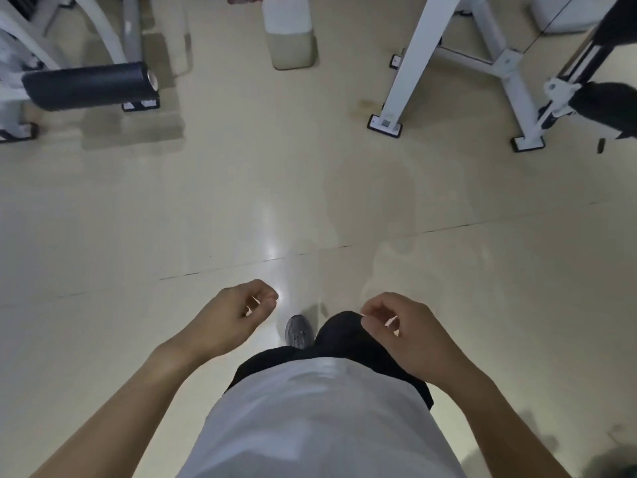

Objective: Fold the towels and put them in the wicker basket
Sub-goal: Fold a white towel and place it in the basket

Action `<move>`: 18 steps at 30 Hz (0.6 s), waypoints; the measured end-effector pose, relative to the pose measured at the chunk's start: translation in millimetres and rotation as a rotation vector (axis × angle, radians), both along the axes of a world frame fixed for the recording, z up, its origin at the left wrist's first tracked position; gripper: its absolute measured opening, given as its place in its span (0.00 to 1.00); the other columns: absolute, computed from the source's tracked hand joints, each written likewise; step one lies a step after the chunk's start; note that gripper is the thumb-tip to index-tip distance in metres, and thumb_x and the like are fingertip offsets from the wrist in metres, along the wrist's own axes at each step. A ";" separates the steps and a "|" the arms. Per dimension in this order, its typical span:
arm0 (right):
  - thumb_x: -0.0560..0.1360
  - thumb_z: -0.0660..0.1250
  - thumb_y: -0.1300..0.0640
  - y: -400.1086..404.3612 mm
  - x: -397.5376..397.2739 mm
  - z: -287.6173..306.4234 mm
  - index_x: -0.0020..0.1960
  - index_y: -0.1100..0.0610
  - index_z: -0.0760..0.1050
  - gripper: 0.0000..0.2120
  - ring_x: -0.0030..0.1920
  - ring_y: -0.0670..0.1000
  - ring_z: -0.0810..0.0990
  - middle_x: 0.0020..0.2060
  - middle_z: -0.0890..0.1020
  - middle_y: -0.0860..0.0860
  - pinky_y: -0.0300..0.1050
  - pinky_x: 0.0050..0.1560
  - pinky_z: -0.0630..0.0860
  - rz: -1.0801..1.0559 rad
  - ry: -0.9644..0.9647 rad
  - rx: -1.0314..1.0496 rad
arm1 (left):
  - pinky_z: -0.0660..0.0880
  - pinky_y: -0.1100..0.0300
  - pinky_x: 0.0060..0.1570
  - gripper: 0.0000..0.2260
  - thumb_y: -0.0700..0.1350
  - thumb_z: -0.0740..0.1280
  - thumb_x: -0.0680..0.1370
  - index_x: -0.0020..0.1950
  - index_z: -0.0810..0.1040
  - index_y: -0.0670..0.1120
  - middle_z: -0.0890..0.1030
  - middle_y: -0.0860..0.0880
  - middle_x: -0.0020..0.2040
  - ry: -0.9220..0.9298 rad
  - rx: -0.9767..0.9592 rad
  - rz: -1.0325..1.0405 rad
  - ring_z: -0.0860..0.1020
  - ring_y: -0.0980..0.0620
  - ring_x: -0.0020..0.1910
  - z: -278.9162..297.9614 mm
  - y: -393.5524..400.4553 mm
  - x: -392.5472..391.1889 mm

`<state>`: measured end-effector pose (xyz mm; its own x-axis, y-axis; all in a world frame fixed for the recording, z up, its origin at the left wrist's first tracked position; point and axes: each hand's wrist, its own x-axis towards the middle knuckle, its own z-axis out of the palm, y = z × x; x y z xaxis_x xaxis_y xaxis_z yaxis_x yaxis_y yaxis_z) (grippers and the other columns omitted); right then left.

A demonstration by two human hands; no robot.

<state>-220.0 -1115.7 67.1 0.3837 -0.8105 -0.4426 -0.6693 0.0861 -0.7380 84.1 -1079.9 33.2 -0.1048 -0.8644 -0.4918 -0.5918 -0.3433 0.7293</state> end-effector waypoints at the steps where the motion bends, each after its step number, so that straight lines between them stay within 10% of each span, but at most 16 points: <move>1: 0.77 0.66 0.47 -21.7 1.8 -0.1 0.48 0.39 0.76 0.03 0.49 0.36 0.79 0.46 0.80 0.33 0.25 0.47 0.70 -0.008 0.008 0.003 | 0.72 0.73 0.42 0.05 0.54 0.62 0.80 0.49 0.78 0.58 0.79 0.65 0.47 -0.001 -0.007 -0.005 0.78 0.60 0.44 2.0 -29.1 5.9; 18: 0.78 0.67 0.51 -523.0 120.6 -0.8 0.50 0.46 0.78 0.02 0.48 0.40 0.79 0.44 0.81 0.39 0.26 0.46 0.69 0.273 0.000 -0.058 | 0.76 0.62 0.42 0.06 0.55 0.62 0.80 0.50 0.78 0.57 0.82 0.58 0.43 0.020 0.082 0.167 0.79 0.54 0.38 0.9 -428.0 93.3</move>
